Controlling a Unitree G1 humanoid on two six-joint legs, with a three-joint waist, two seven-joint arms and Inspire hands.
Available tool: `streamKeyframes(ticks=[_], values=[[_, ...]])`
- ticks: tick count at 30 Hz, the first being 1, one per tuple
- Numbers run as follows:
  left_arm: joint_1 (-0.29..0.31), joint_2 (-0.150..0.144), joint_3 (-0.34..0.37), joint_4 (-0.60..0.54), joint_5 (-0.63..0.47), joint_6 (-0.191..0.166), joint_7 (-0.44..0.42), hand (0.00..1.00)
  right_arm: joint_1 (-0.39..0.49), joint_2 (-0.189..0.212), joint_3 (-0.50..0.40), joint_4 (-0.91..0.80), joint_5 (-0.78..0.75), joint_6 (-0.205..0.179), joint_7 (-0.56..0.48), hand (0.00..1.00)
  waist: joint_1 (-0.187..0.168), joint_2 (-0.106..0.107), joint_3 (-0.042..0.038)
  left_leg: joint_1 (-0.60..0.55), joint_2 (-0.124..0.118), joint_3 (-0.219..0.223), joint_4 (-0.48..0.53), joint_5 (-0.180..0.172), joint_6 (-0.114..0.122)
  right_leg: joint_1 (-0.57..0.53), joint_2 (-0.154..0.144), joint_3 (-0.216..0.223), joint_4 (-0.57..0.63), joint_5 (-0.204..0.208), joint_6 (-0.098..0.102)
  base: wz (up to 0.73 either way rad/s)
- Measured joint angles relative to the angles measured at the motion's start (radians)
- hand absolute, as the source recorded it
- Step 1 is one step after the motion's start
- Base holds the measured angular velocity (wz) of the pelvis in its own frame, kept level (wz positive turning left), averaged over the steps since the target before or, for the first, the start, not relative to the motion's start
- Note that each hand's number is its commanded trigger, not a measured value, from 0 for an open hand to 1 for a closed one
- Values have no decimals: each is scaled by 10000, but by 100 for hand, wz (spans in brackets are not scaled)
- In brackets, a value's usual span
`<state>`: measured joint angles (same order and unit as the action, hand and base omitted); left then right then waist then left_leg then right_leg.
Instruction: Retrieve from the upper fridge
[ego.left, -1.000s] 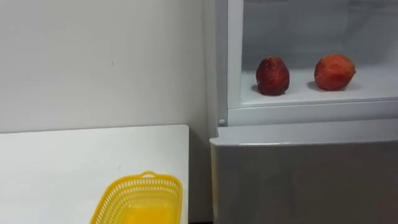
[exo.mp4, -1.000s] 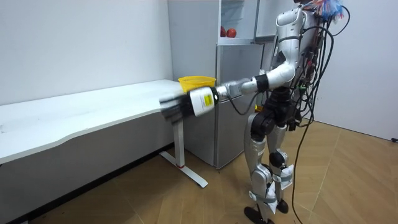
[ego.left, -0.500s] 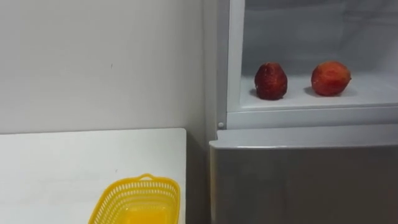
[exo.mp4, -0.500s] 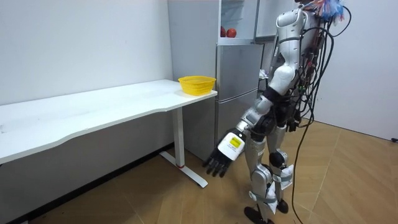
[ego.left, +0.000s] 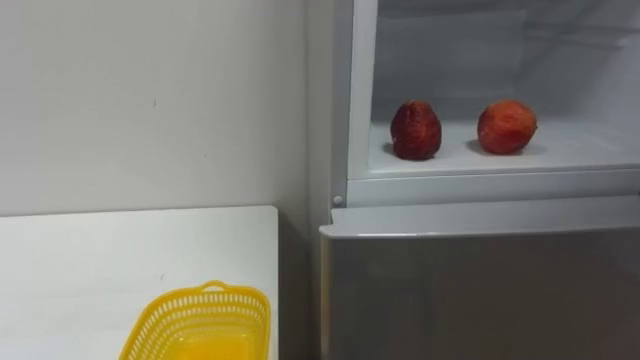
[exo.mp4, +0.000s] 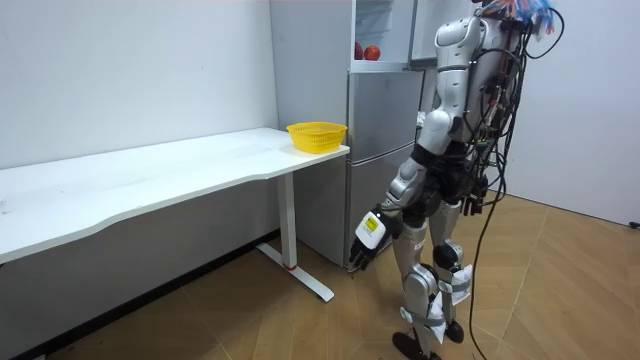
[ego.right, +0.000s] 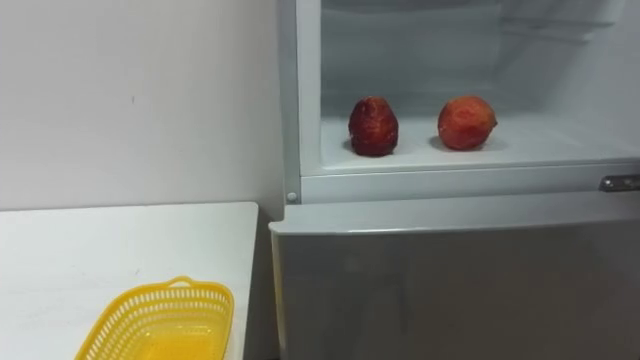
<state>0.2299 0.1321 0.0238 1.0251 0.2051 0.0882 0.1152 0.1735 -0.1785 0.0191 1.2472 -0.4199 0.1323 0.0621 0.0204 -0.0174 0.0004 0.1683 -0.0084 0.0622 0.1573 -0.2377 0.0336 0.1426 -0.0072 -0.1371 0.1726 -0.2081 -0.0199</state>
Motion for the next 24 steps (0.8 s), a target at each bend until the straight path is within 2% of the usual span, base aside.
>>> streamKeyframes(ticks=[2,7,17,24], values=[[-149,41,-120,80,169,73,-187,0,16,106,84,0,5,6,55,0,-81,-22,-1,32,23,183,-10,0,0,-15,65,136,-1,10,-4,-17],[-188,74,-121,263,449,231,-452,0,40,325,86,36,311,15,42,0,-442,-13,7,57,23,274,-33,0,0,-37,41,226,-18,10,-3,-6],[-135,171,-402,286,735,274,-617,0,-134,330,35,-357,726,-57,-401,0,-444,19,43,169,64,439,-62,-1,-1,-22,83,434,13,9,-3,-5],[1,159,-777,270,1615,269,-599,0,-422,304,-327,-1044,1354,-545,-1370,0,-466,121,60,76,90,450,-86,-9,-10,-155,130,522,-3,11,-6,-1]])
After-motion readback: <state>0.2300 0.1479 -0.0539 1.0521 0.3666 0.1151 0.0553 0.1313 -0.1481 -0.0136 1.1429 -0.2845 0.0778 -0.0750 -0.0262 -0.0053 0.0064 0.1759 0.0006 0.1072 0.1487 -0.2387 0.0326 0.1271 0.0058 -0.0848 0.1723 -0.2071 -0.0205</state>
